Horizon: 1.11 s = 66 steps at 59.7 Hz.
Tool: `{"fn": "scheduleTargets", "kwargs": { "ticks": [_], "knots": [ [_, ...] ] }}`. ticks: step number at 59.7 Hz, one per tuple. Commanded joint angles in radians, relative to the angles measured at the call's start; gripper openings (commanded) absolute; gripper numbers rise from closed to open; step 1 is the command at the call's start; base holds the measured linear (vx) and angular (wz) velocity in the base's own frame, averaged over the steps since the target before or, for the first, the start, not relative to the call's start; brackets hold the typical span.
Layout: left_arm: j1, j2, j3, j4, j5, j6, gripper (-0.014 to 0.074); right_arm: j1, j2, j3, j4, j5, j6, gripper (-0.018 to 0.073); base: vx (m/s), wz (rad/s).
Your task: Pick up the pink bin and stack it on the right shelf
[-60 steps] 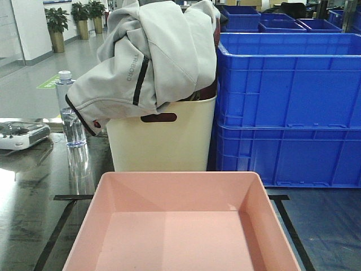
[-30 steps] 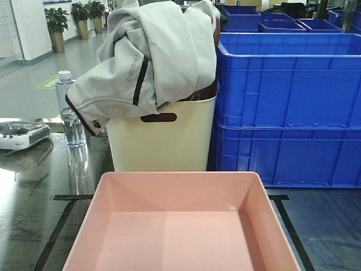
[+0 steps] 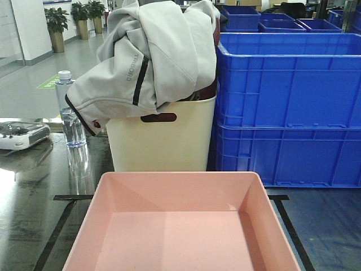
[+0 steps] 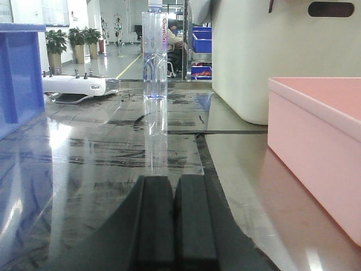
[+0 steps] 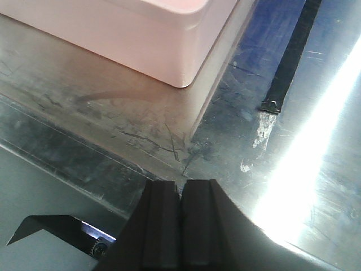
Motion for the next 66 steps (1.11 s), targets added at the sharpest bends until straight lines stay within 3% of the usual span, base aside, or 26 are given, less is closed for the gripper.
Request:
{"fn": "scheduleTargets", "kwargs": {
  "ticks": [1, 39, 42, 50, 58, 66],
  "knots": [
    [-0.008, -0.020, 0.016, 0.000, -0.088, -0.001, -0.0008, -0.007, 0.001, -0.024, -0.003, -0.053, -0.011, -0.0009, 0.00, 0.00],
    [-0.008, -0.019, 0.016, 0.000, -0.087, 0.000, -0.0007, -0.007, -0.003, -0.022, -0.003, -0.058, -0.011, -0.0009, 0.00, 0.00],
    [-0.008, -0.019, 0.016, 0.000, -0.087, 0.000, -0.0007, -0.014, -0.026, -0.007, -0.037, -0.078, -0.018, -0.0009, 0.00, 0.00],
    [-0.008, -0.019, 0.016, 0.000, -0.087, 0.000, -0.0007, -0.139, -0.147, 0.135, -0.149, -0.316, -0.051, -0.0009, 0.00, 0.00],
    [-0.008, -0.019, 0.016, 0.000, -0.087, 0.000, -0.0007, -0.287, -0.296, 0.325, -0.158, -0.628, -0.051, -0.0009, 0.00, 0.00],
    [-0.008, -0.019, 0.016, 0.000, -0.087, 0.000, -0.0007, -0.393, -0.403, 0.464, -0.155, -0.798, -0.051, -0.0009, 0.00, 0.00]
  ]
}}
